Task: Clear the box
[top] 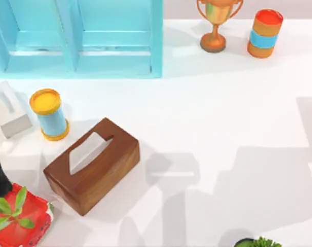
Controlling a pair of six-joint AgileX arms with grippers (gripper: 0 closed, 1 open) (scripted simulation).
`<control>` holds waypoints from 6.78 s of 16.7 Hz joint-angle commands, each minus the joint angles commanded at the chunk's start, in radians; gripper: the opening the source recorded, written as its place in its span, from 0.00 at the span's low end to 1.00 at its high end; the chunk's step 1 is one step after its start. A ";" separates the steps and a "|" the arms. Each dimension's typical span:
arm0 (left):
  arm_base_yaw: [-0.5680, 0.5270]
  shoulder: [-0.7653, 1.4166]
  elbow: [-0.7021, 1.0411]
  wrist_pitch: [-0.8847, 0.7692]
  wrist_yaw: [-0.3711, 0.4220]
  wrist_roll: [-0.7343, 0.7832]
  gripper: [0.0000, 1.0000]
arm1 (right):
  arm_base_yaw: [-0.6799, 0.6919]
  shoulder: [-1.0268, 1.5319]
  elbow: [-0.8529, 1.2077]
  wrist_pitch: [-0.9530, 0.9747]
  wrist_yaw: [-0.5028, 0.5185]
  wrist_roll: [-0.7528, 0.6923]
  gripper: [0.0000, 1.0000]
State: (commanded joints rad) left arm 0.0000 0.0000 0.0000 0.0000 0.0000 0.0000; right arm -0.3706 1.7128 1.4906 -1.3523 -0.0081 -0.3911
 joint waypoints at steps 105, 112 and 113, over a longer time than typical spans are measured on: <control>0.000 0.000 0.000 0.000 0.000 0.000 1.00 | -0.069 0.348 0.031 0.321 0.004 -0.005 1.00; 0.000 0.000 0.000 0.000 0.000 0.000 1.00 | -0.069 0.348 0.031 0.321 0.004 -0.005 0.70; 0.000 0.000 0.000 0.000 0.000 0.000 1.00 | -0.069 0.348 0.031 0.321 0.004 -0.005 0.62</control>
State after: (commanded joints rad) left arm 0.0000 0.0000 0.0000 0.0000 0.0000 0.0000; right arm -0.4391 2.0612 1.5217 -1.0310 -0.0043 -0.3964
